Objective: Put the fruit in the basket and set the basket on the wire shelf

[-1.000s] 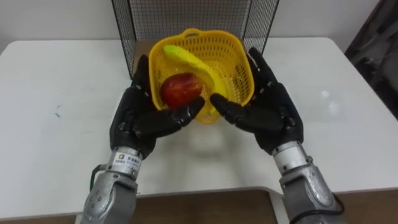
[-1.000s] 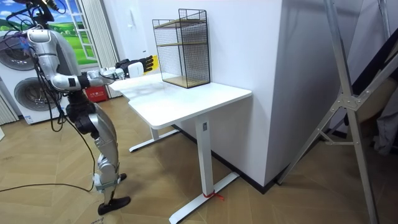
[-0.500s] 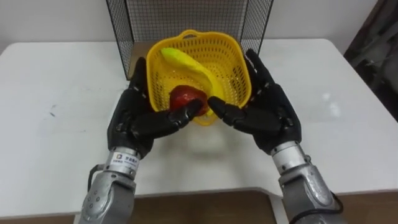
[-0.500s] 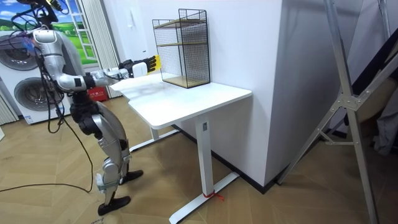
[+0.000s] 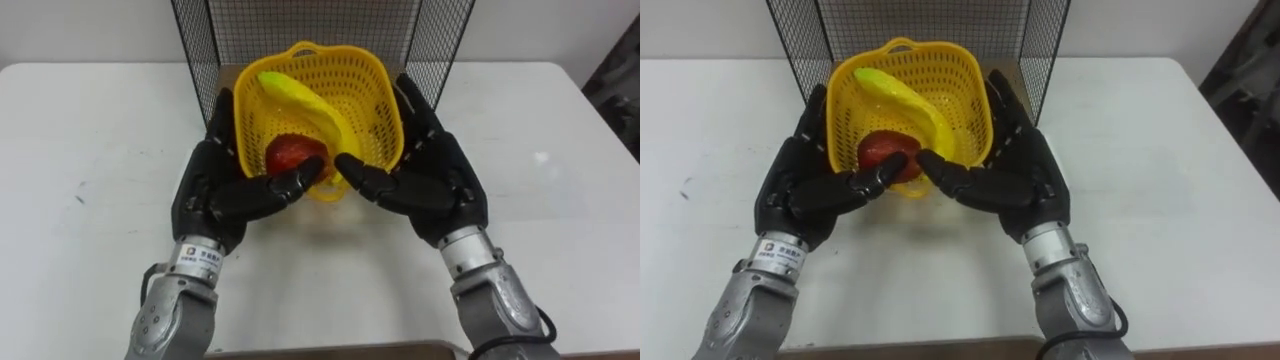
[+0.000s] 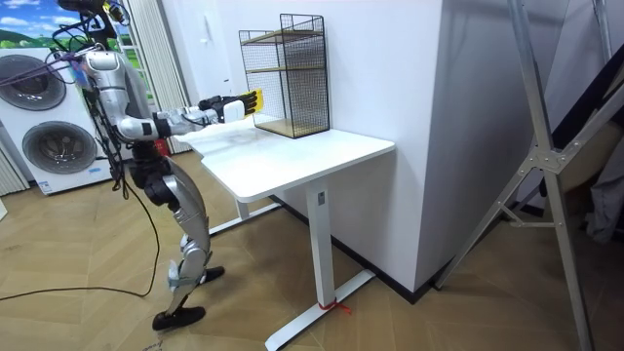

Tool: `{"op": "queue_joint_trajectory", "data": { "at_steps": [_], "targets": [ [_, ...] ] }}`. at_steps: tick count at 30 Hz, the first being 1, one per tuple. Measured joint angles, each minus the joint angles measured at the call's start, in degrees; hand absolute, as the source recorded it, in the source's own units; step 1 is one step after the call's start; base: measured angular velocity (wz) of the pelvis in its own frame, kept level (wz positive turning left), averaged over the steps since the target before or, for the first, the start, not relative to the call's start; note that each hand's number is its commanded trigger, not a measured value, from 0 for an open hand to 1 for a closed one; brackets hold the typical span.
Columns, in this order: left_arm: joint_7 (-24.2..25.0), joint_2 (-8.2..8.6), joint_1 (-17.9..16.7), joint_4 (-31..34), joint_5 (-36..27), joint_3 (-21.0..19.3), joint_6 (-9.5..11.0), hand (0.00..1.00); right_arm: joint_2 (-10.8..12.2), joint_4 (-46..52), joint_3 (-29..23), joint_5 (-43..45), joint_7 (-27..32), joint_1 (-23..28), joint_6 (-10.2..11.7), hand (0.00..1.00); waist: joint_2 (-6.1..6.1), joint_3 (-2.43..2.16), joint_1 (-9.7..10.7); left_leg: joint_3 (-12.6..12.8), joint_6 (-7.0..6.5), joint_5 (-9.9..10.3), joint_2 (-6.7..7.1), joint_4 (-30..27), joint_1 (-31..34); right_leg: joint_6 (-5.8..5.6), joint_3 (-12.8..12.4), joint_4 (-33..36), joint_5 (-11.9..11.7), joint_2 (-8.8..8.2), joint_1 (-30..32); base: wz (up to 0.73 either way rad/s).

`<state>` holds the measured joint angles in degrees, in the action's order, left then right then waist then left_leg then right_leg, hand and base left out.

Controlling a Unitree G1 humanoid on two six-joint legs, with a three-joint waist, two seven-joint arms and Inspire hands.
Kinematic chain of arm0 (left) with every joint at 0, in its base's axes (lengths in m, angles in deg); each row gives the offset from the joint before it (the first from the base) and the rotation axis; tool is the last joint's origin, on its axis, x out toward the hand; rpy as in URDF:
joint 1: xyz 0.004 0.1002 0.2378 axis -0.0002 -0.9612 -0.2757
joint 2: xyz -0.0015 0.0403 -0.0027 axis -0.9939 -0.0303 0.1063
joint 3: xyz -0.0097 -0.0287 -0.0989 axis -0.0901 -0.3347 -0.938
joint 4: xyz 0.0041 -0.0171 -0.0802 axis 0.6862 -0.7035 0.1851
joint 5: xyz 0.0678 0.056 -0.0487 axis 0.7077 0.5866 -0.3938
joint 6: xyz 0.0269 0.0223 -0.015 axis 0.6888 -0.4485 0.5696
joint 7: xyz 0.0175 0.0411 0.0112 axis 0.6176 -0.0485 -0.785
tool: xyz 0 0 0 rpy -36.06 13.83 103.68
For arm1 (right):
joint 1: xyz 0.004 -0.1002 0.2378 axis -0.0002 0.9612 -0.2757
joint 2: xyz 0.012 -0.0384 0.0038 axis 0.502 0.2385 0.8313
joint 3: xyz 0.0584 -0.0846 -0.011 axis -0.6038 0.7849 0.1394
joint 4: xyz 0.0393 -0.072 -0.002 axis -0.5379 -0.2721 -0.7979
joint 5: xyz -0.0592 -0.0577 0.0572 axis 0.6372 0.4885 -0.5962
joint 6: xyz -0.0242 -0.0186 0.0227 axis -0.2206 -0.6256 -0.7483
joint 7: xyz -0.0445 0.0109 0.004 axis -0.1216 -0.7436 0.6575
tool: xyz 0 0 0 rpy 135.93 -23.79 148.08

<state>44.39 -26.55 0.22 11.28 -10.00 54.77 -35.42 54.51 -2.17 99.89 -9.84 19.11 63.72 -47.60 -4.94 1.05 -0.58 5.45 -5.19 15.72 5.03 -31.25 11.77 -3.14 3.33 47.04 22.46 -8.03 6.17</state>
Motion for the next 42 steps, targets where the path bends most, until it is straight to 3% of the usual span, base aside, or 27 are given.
{"op": "queue_joint_trajectory", "data": {
  "at_steps": [4,6,7,8,9,10,11,14,18,28,37,42],
  "targets": [
    [0.00,0.04,0.08,-0.06,0.17,-0.04,0.12,0.00,-0.05,-0.29,-0.10,-0.25,0.08,-0.36,0.05,0.00,0.73,0.45,0.17,0.01,-1.13,0.84,0.47,1.01,-1.78,-0.78,0.56,-0.15,-1.92,-0.53,-0.61,-0.10],
    [0.00,0.00,0.23,-0.22,0.06,-0.09,0.27,0.00,0.19,-0.67,-0.10,0.85,0.10,-0.42,0.05,0.00,1.66,1.03,0.42,-1.13,-1.54,0.74,0.28,2.03,-2.60,-0.21,0.60,-2.54,-0.59,0.37,0.23,-0.06],
    [0.00,-0.02,0.26,-0.33,0.06,-0.09,0.40,0.00,0.16,-0.80,-0.11,1.08,0.10,-0.42,0.05,0.00,1.76,1.11,0.61,-1.40,-1.57,0.73,0.25,2.22,-2.63,-0.06,0.56,-4.04,-0.11,0.75,0.74,0.06],
    [0.00,-0.03,0.30,-0.67,0.11,-0.05,0.48,0.00,0.07,-1.25,0.08,1.62,0.09,-0.42,0.05,0.00,1.68,1.09,0.71,-1.37,-1.72,0.64,0.29,2.66,-3.08,0.07,0.81,-8.22,0.30,1.29,1.65,0.12],
    [0.00,-0.02,0.30,-0.98,0.12,0.10,0.47,0.00,0.10,-1.50,0.08,1.73,0.09,-0.42,0.04,0.00,1.54,1.06,0.81,-1.31,-1.71,0.69,0.59,2.63,-3.38,0.45,1.60,-13.05,-0.95,1.21,2.40,0.17],
    [0.00,0.14,0.32,-1.39,0.15,0.13,0.47,0.00,0.13,-1.71,0.11,1.61,0.09,-0.39,0.04,0.00,1.80,1.03,1.02,-1.65,-1.68,0.75,0.61,2.59,-3.57,1.36,2.15,-13.11,-2.23,1.40,2.48,0.21],
    [-0.01,0.36,0.35,-1.84,0.15,0.28,0.46,0.00,0.19,-1.94,0.16,1.54,0.11,-0.52,0.02,0.00,2.28,0.61,1.44,-2.35,-1.56,0.80,0.52,3.26,-3.85,1.53,3.13,-14.59,-2.89,1.50,1.69,0.16],
    [-0.01,0.25,0.64,-1.83,0.14,0.19,0.45,0.00,0.02,-1.95,0.16,1.39,0.12,-1.00,-0.01,0.00,2.63,0.58,1.08,-2.56,-1.08,0.66,-0.72,4.65,-4.67,2.20,3.42,-18.36,-4.39,3.41,-0.64,0.01],
    [-0.03,0.39,1.18,-1.91,0.20,0.27,0.45,0.00,0.07,-1.95,0.12,0.01,0.53,-1.47,0.00,0.00,2.95,0.32,0.73,-2.58,-0.58,0.23,-1.75,7.47,-7.47,2.27,3.11,-23.43,-6.63,5.07,-4.50,-0.09],
    [-1.23,0.62,3.27,-1.92,1.32,0.51,-0.25,0.00,0.20,-2.13,0.20,-0.68,2.63,-2.83,0.00,0.00,3.25,0.09,0.81,-2.36,-0.45,-1.22,-1.88,11.63,-10.41,2.32,3.01,-29.42,-8.63,5.61,-7.47,-0.02],
    [-2.14,0.75,9.81,-6.37,4.25,-0.28,-1.86,0.00,0.21,-6.18,-0.37,-2.80,4.50,-6.76,0.00,0.00,3.90,0.46,0.93,-1.20,-0.28,-1.30,-2.41,12.45,-11.45,2.52,1.85,-31.52,-9.26,6.17,-9.05,-0.06],
    [-2.34,1.71,15.33,-12.48,6.90,-1.63,-4.79,0.00,-0.11,-11.68,-1.17,-4.90,6.13,-11.47,-1.75,0.00,4.34,0.46,1.00,-0.73,-0.11,-1.45,-2.66,12.99,-11.64,2.58,1.48,-32.55,-10.09,6.41,-9.20,-0.05]
  ]
}}
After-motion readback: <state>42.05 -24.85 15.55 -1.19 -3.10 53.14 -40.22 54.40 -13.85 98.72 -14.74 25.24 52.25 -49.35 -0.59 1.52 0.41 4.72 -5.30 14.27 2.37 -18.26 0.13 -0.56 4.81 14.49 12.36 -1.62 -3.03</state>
